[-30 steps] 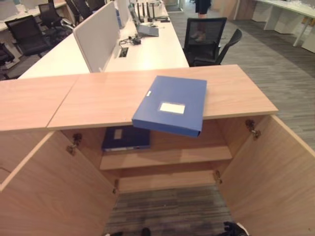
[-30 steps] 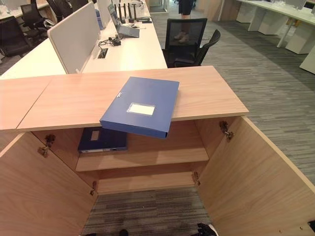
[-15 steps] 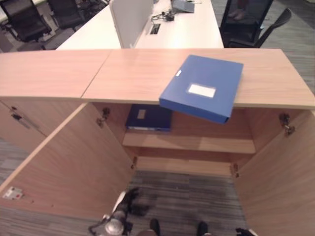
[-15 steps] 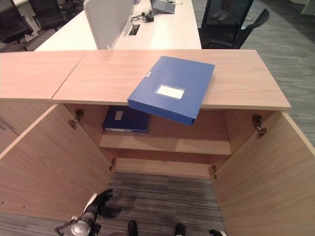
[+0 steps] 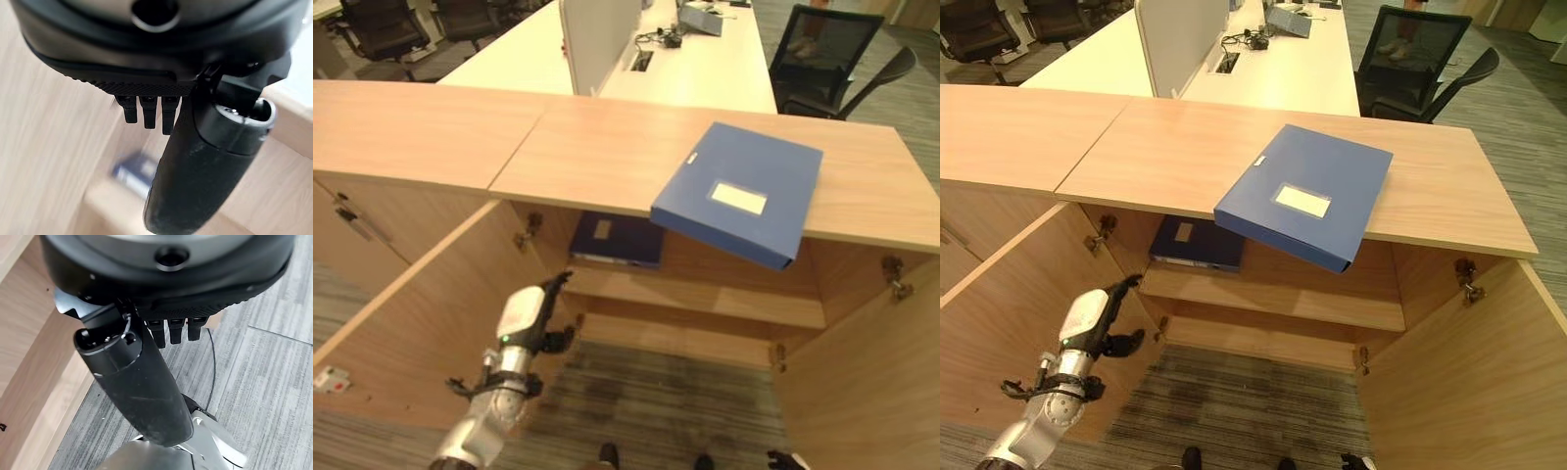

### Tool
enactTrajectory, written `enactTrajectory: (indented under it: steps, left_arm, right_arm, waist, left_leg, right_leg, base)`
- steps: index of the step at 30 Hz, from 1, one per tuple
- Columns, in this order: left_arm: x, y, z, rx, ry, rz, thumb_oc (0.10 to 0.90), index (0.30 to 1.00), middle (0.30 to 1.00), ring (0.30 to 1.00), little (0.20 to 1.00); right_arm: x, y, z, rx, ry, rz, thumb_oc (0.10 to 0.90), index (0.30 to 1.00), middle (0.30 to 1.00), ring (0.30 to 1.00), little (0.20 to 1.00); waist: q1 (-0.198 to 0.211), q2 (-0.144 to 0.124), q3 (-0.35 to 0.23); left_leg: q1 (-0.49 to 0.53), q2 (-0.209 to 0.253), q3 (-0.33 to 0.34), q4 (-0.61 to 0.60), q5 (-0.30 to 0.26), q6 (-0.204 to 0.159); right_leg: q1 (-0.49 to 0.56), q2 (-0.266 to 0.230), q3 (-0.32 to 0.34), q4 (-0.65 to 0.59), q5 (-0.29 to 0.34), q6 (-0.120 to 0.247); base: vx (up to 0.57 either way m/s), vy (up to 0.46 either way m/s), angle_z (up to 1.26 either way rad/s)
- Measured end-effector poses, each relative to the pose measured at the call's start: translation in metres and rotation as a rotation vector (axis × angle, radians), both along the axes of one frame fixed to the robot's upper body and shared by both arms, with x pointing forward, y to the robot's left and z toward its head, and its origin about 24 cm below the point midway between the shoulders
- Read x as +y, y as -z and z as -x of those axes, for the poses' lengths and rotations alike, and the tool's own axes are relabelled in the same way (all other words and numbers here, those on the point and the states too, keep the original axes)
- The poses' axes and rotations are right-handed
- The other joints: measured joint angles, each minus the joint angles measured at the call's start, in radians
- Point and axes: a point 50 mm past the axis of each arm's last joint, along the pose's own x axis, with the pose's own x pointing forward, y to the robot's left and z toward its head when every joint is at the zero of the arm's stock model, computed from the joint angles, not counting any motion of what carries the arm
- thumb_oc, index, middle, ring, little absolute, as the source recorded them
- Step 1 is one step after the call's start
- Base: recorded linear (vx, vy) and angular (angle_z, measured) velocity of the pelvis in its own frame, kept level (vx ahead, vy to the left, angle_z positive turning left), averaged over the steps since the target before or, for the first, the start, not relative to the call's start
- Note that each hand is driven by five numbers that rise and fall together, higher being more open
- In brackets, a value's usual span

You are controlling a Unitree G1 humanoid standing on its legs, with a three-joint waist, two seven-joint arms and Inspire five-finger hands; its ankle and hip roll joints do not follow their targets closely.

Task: Put the empty folder in the office cabinet

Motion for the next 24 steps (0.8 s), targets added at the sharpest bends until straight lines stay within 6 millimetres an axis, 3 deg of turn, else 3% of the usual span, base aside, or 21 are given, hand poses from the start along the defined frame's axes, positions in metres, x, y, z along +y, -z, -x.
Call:
enactTrajectory:
  steps: [6,7,13,18,24]
  left_arm:
    - [-0.009,-0.033,-0.005,-0.18,0.086,-0.187,0.8,0.9,0.9,0.9,0.9]
    - [-0.013,-0.049,-0.007,-0.248,0.129,-0.236,0.8,0.9,0.9,0.9,0.9]
    - [-0.034,-0.092,-0.019,-0.47,0.211,-0.27,0.8,0.9,0.9,0.9,0.9]
    - [-0.046,-0.107,-0.022,-0.543,0.273,-0.285,0.8,0.9,0.9,0.9,0.9]
    - [-0.065,-0.107,-0.015,-0.56,0.379,-0.257,0.8,0.9,0.9,0.9,0.9]
  right_arm:
    - [0.002,0.0,0.004,-0.018,-0.01,-0.002,0.8,0.9,0.9,0.9,0.9]
    - [0.002,0.0,0.007,-0.016,-0.009,-0.004,0.8,0.9,0.9,0.9,0.9]
    - [0.001,0.0,0.01,-0.011,-0.01,-0.002,0.8,0.9,0.9,0.9,0.9]
    - [-0.002,-0.001,0.009,-0.015,-0.011,0.005,0.8,0.9,0.9,0.9,0.9]
    - [-0.004,-0.001,0.01,-0.013,-0.01,0.012,0.8,0.9,0.9,0.9,0.9]
  waist:
    - [-0.008,0.0,-0.009]
    - [-0.016,0.0,-0.01]
    - [-0.032,0.011,-0.04]
    - [-0.055,0.022,-0.047]
    - [-0.072,0.032,-0.051]
  left_leg:
    - [0.015,0.005,0.014,-0.01,-0.002,-0.013]
    - [0.015,0.007,0.016,-0.01,0.0,-0.014]
    - [0.016,0.009,0.027,-0.009,0.003,-0.012]
    - [0.02,0.012,0.034,-0.008,0.003,-0.013]
    - [0.023,0.019,0.044,-0.008,0.003,-0.017]
  right_leg:
    - [0.0,0.005,0.02,0.0,0.0,-0.001]
    - [0.0,0.006,0.021,0.0,0.001,-0.002]
    - [-0.005,0.009,0.037,0.0,0.004,-0.001]
    - [-0.006,0.012,0.045,0.0,0.008,-0.005]
    - [-0.01,0.02,0.056,0.0,0.01,-0.009]
  base:
    - [0.02,-0.004,-0.09]
    - [0.0,0.0,0.0]
    - [-0.01,-0.006,-0.06]
    - [-0.02,-0.006,-0.05]
    - [-0.01,0.002,-0.06]
